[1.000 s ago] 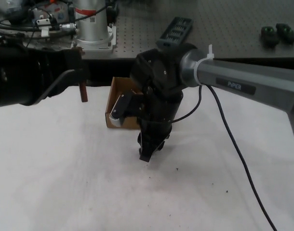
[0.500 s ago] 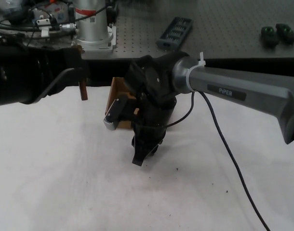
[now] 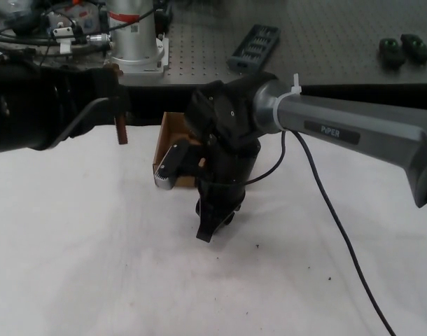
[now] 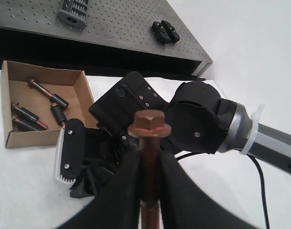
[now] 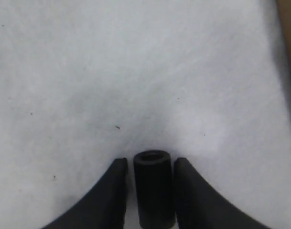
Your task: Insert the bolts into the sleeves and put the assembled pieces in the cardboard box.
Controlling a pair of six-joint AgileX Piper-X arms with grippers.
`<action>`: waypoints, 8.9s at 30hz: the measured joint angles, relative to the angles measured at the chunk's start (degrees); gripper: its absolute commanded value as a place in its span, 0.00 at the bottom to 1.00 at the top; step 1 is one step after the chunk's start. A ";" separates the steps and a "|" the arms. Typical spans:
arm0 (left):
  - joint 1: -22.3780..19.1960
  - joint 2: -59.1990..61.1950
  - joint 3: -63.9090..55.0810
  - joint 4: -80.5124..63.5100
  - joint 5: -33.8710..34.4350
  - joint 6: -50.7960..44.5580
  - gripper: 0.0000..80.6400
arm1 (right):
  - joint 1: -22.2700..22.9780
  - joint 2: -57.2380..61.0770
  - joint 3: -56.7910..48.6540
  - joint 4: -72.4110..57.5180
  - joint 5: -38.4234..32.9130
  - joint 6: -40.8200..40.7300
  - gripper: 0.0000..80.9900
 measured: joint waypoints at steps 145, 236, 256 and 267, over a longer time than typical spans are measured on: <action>-4.29 35.10 6.68 -63.90 22.53 -22.49 0.01 | -11.99 -43.59 64.05 -76.67 -53.91 52.04 0.05; -4.13 35.31 6.70 -65.65 23.91 -25.32 0.01 | -12.49 -40.97 64.08 -80.91 -55.18 55.54 0.05; -3.84 35.31 6.50 -65.99 29.79 -27.96 0.01 | -12.49 -40.97 64.08 -85.27 -58.66 59.99 0.05; -3.84 35.19 6.16 -66.80 32.81 -18.64 0.01 | -13.48 -40.97 64.59 -88.51 -60.29 62.75 0.05</action>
